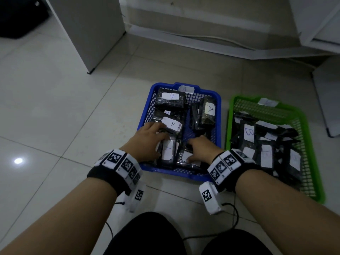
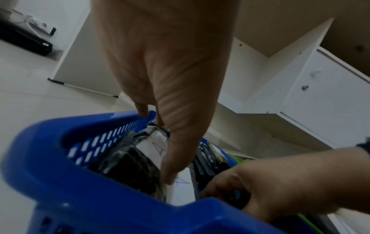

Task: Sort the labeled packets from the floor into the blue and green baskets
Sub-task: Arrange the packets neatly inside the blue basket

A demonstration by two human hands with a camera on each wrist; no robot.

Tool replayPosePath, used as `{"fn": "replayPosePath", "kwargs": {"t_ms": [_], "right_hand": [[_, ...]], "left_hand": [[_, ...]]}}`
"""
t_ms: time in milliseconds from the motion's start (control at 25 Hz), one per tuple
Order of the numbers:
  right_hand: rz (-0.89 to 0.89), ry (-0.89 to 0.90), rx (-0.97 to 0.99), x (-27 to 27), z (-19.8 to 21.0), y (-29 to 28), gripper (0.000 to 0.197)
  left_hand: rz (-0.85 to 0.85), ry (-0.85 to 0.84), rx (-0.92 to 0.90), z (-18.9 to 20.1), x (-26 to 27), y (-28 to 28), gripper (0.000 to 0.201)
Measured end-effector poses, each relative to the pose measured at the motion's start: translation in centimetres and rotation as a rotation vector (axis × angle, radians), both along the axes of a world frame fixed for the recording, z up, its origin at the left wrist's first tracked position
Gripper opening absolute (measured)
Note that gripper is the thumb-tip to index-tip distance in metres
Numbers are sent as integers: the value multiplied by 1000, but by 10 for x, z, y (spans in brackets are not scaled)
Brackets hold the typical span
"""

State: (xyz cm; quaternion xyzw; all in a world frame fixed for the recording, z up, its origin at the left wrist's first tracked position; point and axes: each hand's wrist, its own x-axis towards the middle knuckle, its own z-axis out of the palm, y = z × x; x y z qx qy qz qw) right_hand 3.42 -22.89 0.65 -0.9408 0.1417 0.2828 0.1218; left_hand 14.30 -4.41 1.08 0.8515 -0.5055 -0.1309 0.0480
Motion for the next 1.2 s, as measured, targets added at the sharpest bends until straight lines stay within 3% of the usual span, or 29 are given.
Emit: {"fn": "replayPosePath", "kwargs": {"t_ms": [160, 240, 400, 520, 720, 840, 960, 1080, 1200], "right_hand": [[5, 8, -14, 4, -13, 1, 72], [-20, 26, -9, 7, -15, -1, 69], [-140, -12, 73, 8, -7, -3, 38], [-227, -37, 141, 8, 6, -11, 26], [-283, -43, 129, 10, 21, -19, 36], [-394, -77, 232, 5, 23, -26, 42], [-496, -147, 311, 2, 19, -24, 37], [-611, -249, 305, 1, 8, -13, 44], [-600, -189, 316, -1, -6, -4, 56]], "left_hand": [[-23, -16, 108, -7, 0, -15, 85], [-14, -19, 132, -12, 2, -16, 90], [-1, 2, 141, -12, 6, -16, 89], [-2, 10, 168, -8, 6, -13, 81], [6, 21, 199, -12, 4, -15, 74], [-6, -7, 250, -16, 1, -18, 72], [-54, -31, 264, -16, 3, -19, 70], [-61, -29, 262, -14, 6, -20, 70], [-39, -36, 234, -15, 3, -19, 68]]}}
